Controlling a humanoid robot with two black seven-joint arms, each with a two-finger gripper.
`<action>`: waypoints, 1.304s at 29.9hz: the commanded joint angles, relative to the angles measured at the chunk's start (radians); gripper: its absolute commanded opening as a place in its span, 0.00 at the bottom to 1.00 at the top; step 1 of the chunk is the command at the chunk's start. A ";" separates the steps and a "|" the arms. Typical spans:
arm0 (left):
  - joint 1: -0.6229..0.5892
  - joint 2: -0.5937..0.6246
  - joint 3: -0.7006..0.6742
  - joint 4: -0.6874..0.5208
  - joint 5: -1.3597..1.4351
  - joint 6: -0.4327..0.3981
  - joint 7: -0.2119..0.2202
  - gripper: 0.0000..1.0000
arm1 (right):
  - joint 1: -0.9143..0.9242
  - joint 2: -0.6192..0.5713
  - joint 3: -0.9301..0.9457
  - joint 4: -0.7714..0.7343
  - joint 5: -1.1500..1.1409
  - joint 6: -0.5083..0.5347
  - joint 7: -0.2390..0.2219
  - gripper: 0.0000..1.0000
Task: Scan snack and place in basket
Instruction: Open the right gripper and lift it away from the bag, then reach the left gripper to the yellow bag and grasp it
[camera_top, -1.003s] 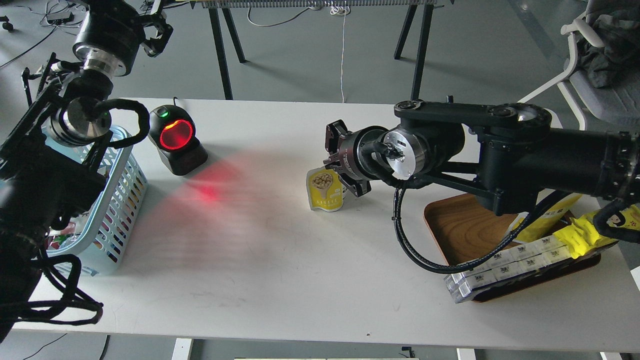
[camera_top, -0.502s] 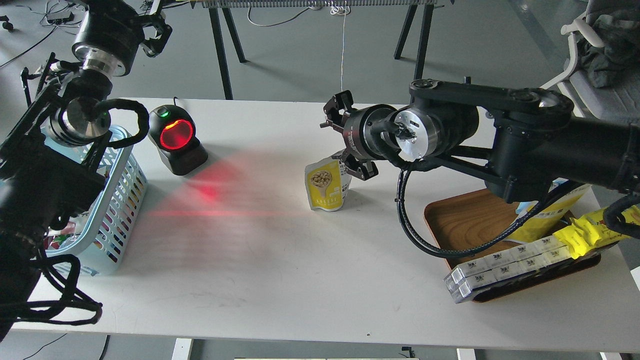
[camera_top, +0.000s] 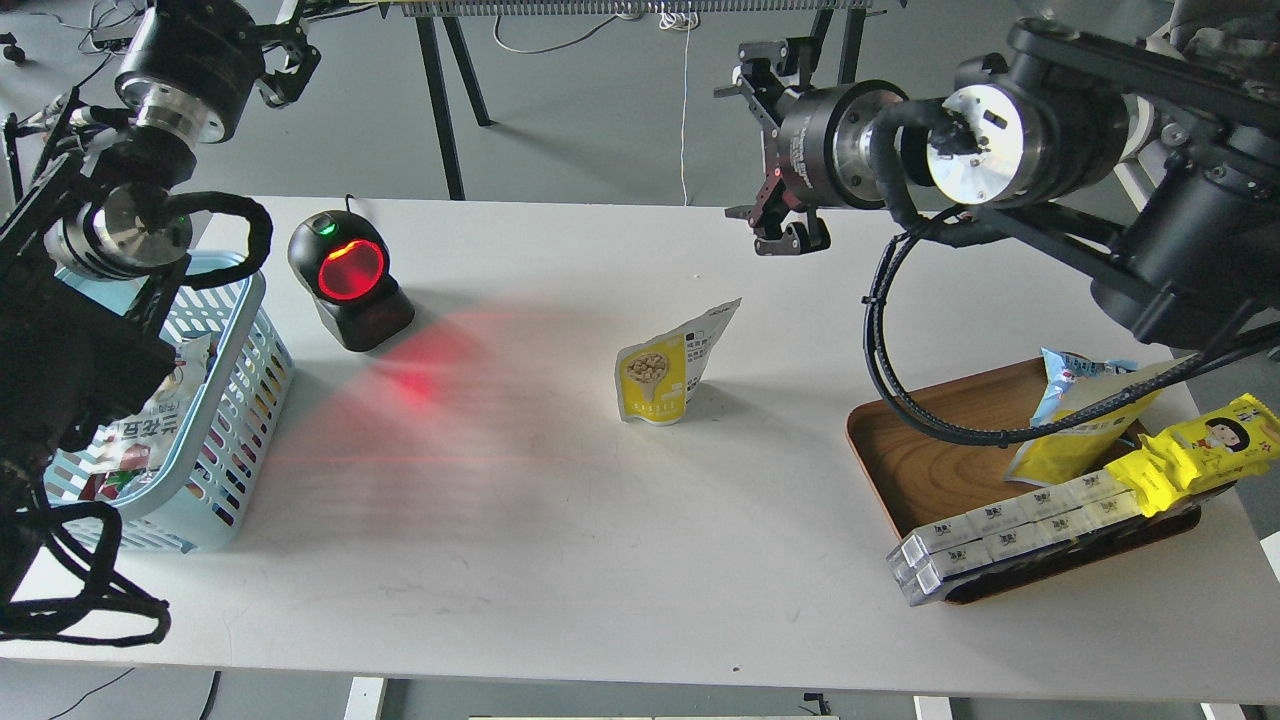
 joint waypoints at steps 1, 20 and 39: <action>-0.077 0.067 0.122 -0.009 0.122 0.026 0.010 1.00 | -0.043 -0.068 0.095 -0.020 -0.012 0.000 0.000 0.99; -0.234 0.757 0.461 -0.745 0.552 -0.126 0.041 1.00 | -0.334 -0.039 0.381 -0.719 -0.004 0.782 0.309 0.99; -0.217 0.392 0.608 -0.978 1.711 -0.147 0.093 1.00 | -0.472 -0.037 0.423 -0.821 0.022 0.977 0.521 0.99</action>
